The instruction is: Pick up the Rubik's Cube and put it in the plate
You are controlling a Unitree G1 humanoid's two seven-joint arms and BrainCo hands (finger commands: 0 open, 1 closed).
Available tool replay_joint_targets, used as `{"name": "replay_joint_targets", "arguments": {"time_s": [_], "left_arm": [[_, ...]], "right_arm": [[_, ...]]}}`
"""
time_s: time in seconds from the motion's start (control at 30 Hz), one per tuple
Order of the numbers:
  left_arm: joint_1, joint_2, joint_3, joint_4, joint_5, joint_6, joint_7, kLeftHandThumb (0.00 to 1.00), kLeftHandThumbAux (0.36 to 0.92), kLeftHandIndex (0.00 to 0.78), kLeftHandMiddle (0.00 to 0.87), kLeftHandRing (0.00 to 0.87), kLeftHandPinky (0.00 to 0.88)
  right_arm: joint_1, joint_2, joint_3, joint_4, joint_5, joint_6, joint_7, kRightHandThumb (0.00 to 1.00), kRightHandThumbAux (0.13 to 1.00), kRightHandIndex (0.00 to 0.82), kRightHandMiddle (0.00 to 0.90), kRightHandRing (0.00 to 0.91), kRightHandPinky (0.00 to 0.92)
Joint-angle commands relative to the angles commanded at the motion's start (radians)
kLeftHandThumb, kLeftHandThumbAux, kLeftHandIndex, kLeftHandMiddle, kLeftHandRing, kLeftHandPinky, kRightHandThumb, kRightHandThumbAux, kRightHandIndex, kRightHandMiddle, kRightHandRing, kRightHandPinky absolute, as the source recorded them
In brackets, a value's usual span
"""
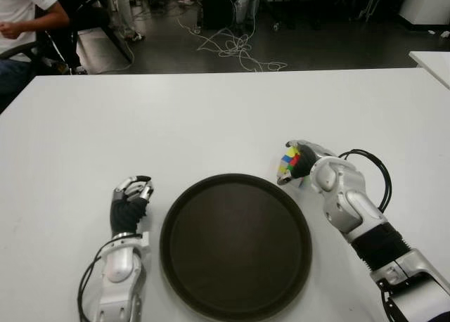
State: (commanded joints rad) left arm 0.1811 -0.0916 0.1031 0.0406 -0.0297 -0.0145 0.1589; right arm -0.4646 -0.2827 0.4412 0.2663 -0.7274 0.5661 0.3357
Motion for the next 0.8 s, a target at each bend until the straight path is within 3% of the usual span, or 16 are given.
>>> {"name": "replay_joint_targets", "arguments": {"time_s": [0.8], "left_arm": [[0.003, -0.010, 0.002, -0.016, 0.002, 0.011, 0.013, 0.714, 0.703, 0.445, 0.796, 0.825, 0.825]], "right_arm": [[-0.006, 0.003, 0.001, 0.022, 0.000, -0.008, -0.014, 0.000, 0.758, 0.041, 0.079, 0.063, 0.036]]}}
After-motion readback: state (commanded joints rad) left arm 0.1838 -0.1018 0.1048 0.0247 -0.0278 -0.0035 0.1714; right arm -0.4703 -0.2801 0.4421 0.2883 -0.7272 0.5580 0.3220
